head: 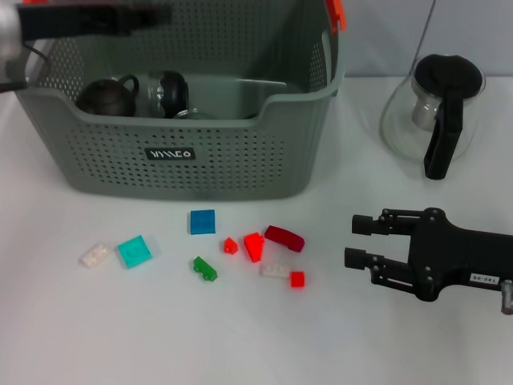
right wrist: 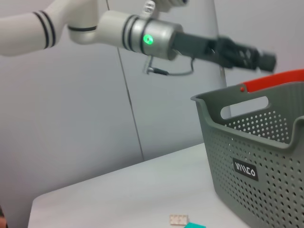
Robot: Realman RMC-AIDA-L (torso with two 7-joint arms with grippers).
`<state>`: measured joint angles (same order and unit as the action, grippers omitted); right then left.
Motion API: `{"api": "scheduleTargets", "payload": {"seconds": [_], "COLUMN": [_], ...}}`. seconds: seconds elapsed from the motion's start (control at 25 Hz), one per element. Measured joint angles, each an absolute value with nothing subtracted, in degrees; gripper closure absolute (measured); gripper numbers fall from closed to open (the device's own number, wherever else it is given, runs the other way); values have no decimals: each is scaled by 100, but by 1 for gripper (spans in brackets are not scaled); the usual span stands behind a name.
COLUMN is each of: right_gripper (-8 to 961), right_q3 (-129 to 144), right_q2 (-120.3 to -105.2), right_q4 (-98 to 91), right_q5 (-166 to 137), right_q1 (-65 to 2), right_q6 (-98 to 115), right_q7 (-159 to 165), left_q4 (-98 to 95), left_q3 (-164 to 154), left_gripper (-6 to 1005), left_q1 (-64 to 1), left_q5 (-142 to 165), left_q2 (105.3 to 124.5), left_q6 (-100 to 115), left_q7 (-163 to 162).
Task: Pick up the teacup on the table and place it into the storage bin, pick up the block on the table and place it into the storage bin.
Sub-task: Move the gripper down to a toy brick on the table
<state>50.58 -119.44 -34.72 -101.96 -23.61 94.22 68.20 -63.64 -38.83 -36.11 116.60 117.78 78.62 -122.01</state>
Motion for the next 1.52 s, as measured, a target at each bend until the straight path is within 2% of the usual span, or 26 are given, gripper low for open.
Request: {"api": "scheduleTargets", "payload": {"seconds": [0.12, 0.32, 0.52, 0.68, 0.92, 1.52], "right_gripper": [430, 430, 429, 430, 430, 430], "right_q3": [5054, 5053, 5053, 5054, 5053, 5053], "right_q2": [-11945, -11945, -11945, -11941, -11941, -11936], "right_q4": [-3472, -3472, -3472, -3472, -3472, -3472], "right_q5": [-10196, -10193, -10193, -10194, -10196, -10195], "right_q1": [-2357, -2364, -2398, -2423, -2443, -2424], "right_q6": [9422, 9422, 9422, 9422, 9422, 9422], "right_q7": [6820, 6820, 6820, 6872, 6897, 6900], "left_q4": [-6175, -5777, -5894, -5957, -5817, -5169], "left_q3": [-3161, -2264, -2235, -2326, -2342, -2465], "left_gripper": [629, 638, 640, 641, 640, 638], "left_q1": [-3334, -2937, -2353, -2054, -1913, -1891], "left_q5": [10758, 10570, 11298, 12205, 12883, 13285], "left_q2": [11784, 11789, 12033, 12224, 12384, 12401], "left_q6": [8842, 10131, 10792, 10672, 9980, 8575], "left_q7": [-11266, -9992, -8756, -7955, -7462, -7287]}}
